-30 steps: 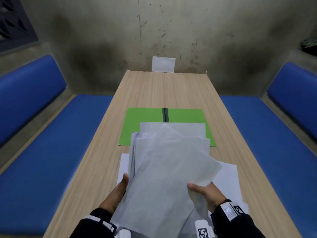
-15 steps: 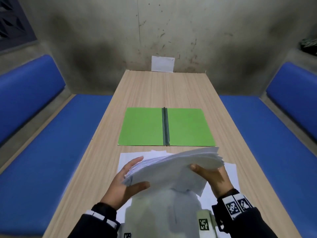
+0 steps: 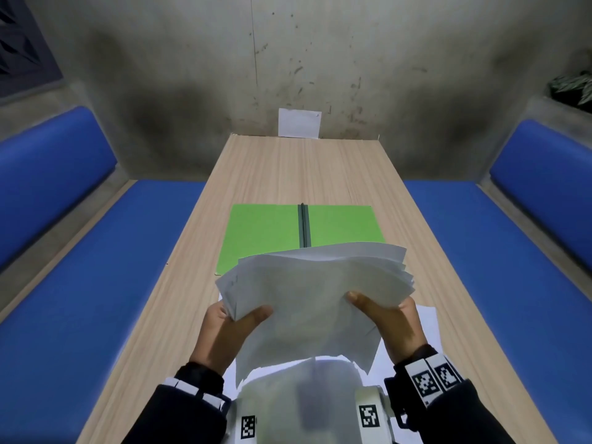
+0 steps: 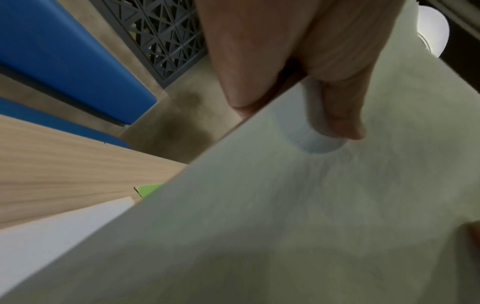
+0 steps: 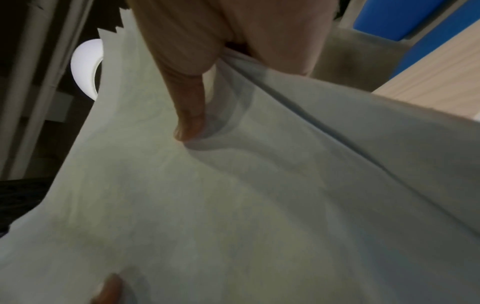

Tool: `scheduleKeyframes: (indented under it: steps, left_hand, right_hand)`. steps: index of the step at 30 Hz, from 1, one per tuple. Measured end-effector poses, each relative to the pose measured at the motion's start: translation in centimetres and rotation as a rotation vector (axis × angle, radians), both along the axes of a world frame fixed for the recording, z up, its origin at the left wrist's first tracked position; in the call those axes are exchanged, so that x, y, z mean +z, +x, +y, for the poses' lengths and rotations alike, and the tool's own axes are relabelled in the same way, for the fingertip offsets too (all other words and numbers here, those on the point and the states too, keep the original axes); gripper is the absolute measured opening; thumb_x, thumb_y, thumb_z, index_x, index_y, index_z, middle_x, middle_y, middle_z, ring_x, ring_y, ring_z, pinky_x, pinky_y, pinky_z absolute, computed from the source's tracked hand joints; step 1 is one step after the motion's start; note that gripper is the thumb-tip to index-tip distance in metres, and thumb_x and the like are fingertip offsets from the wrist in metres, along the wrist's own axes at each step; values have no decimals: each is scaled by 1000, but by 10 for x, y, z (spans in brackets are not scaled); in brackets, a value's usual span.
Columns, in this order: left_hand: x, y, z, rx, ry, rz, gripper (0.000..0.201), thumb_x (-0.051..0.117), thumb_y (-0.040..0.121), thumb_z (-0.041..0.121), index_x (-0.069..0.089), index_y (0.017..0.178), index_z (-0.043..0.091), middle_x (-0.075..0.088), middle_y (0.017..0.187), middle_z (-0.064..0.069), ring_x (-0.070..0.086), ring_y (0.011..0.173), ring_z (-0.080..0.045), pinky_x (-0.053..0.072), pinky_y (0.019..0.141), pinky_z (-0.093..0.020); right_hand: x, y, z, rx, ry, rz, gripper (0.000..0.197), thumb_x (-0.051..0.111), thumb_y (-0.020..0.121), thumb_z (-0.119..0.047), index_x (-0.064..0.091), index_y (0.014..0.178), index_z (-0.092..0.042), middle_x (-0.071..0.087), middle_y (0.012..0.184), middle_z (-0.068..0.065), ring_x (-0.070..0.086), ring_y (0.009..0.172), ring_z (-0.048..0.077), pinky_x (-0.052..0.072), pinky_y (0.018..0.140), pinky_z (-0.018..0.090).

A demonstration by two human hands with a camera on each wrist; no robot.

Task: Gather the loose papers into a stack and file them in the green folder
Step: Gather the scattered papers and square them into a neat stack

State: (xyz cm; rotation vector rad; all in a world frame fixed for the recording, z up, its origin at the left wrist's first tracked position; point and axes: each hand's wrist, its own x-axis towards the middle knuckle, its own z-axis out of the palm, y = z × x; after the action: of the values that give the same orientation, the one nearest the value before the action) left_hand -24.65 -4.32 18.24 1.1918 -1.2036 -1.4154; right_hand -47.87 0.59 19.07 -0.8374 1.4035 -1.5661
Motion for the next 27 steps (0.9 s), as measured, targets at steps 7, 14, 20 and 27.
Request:
scheduleKeyframes:
  steps: [7, 14, 20, 27]
  left_hand:
    - [15, 1, 7, 85, -249, 108, 85, 71, 36, 77, 66, 92, 14, 75, 79, 8, 68, 73, -5, 54, 64, -15]
    - [18, -20, 4, 344, -200, 55, 15, 68, 76, 23, 66, 64, 15, 66, 67, -3, 57, 69, -22, 47, 70, -38]
    - [14, -7, -2, 387, -241, 135, 12, 54, 72, 23, 65, 68, 21, 64, 63, 8, 56, 63, -13, 47, 59, -25]
    - [-27, 10, 0, -6, -89, -55, 48, 80, 43, 33, 63, 87, 24, 75, 75, 18, 69, 71, -5, 54, 59, -13]
  right_hand:
    - [19, 13, -2, -93, -138, 81, 74, 61, 41, -83, 59, 74, -17, 58, 69, -2, 53, 65, 11, 44, 61, 21]
    - [22, 26, -17, -242, -117, 29, 36, 70, 77, -32, 45, 58, -15, 39, 57, 3, 36, 57, 17, 33, 58, 27]
    - [8, 14, -16, -259, -114, 27, 26, 69, 77, -35, 53, 66, -18, 52, 66, 1, 49, 60, 10, 41, 66, 28]
    - [-25, 0, 1, 169, 62, 37, 69, 88, 27, -44, 70, 87, -15, 78, 81, -6, 73, 82, 10, 54, 67, 17]
